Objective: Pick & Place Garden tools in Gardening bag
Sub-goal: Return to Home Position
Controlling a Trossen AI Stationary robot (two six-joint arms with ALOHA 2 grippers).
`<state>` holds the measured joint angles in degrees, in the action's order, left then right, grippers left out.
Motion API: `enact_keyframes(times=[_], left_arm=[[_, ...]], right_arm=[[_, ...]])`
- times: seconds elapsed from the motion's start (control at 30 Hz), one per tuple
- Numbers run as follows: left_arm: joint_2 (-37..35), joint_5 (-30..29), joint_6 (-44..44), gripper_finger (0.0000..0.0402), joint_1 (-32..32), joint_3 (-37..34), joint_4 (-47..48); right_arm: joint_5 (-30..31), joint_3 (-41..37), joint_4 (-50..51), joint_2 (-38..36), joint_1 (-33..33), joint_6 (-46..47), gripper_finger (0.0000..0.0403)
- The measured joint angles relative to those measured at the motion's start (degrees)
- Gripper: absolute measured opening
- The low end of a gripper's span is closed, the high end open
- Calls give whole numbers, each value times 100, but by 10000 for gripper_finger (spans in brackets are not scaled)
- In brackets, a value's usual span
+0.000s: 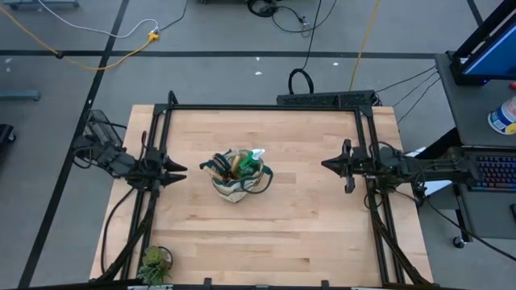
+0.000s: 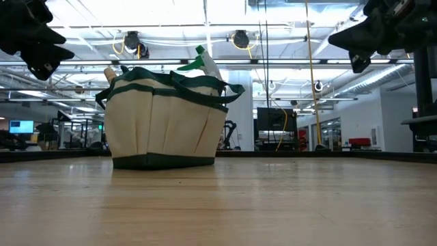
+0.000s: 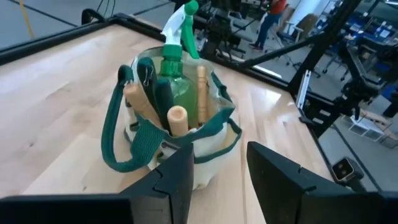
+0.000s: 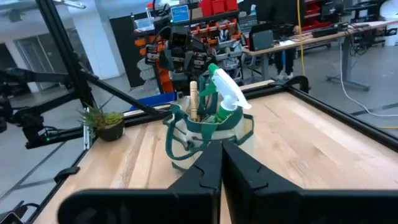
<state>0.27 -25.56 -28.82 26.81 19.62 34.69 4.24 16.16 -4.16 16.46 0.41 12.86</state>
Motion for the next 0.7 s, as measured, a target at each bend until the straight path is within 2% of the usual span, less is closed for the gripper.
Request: enact_keyframes(times=[0.17,0.47,0.7], left_arm=[[2,-58,150,154,0,-261,-407],[2,-138,20,154,0,-1172,-1336],[4,-143,353,154,-18,-1310,-1546]], right_arm=[[15,-3,383,-340,-1,20,0],[-152,-629,133,-402,3,740,0],[-141,-1138,-314,-406,3,832,0]])
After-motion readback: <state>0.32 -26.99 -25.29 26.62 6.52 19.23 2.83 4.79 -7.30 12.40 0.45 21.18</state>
